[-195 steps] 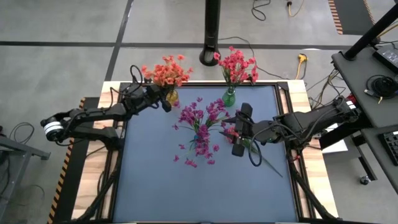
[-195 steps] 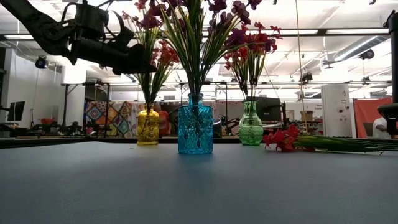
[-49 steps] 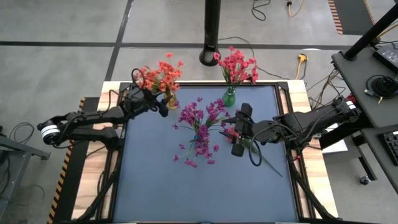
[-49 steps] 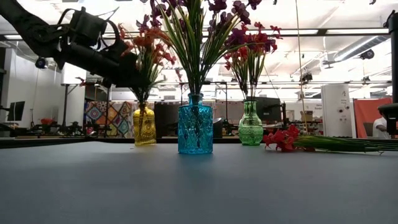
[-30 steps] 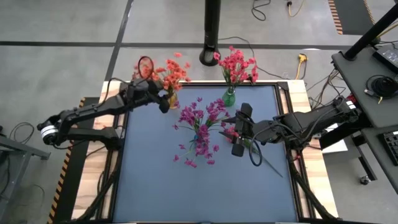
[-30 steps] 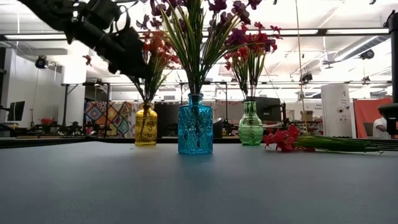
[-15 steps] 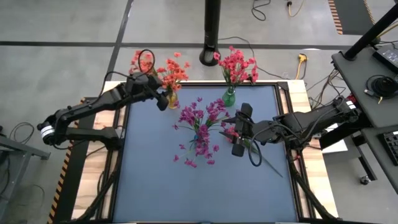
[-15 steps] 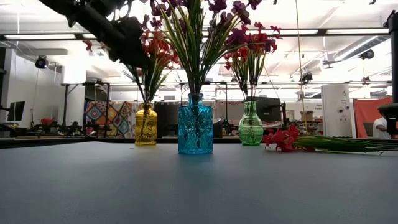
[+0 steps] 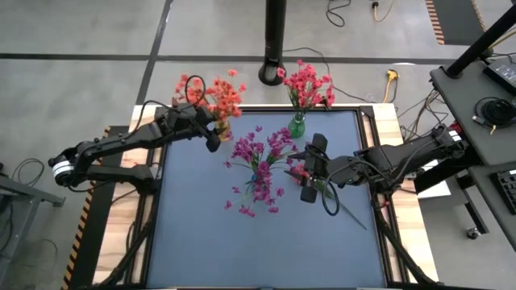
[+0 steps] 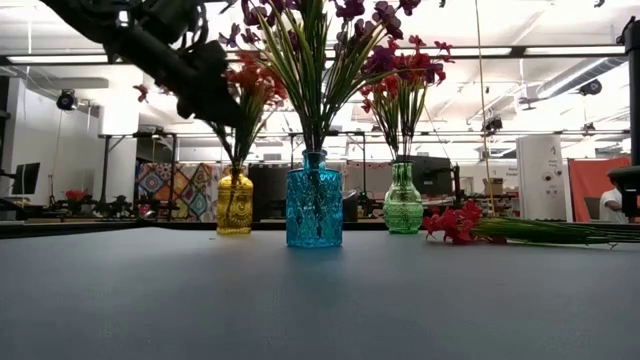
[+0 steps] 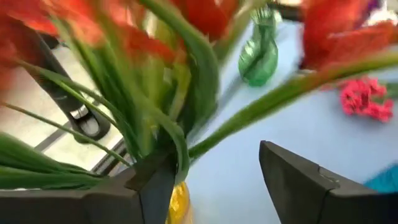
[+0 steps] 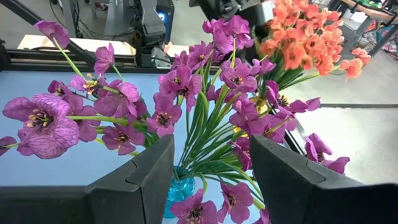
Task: Sort flowers into vase by color
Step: Put the orange flower into the yellow vase
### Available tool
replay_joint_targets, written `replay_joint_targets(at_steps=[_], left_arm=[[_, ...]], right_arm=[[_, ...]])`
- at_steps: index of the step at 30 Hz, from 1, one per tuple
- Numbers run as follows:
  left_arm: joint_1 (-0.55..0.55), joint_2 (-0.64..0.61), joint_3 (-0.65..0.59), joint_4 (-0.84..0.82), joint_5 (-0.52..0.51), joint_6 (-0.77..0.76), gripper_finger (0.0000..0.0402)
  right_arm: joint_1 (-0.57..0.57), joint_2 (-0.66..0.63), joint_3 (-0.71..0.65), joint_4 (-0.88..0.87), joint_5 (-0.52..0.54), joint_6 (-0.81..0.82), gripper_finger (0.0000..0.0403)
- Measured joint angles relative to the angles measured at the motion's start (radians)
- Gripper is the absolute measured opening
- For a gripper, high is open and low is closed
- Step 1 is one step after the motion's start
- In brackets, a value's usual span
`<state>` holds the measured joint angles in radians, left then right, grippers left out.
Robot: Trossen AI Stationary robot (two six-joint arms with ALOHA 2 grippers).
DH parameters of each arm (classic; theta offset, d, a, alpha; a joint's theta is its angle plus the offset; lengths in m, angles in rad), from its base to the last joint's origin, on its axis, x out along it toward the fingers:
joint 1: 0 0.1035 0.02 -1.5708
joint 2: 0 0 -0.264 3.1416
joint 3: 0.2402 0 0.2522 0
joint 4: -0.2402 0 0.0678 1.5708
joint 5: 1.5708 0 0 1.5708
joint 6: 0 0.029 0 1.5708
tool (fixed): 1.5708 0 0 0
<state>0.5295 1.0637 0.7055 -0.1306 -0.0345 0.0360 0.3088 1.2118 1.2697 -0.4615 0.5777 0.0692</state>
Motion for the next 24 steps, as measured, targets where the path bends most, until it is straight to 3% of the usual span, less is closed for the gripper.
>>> replay_joint_targets(at_steps=[12,24], left_arm=[[-0.033,0.002,-0.004,-0.049,-0.008,0.137,0.0298],[-0.045,-0.002,0.0,-0.124,-0.007,0.308,0.0304]], right_arm=[[0.0,0.0,0.0,0.002,0.0,0.002,0.0203],[0.0,0.0,0.0,0.015,0.0,0.002,0.0203]])
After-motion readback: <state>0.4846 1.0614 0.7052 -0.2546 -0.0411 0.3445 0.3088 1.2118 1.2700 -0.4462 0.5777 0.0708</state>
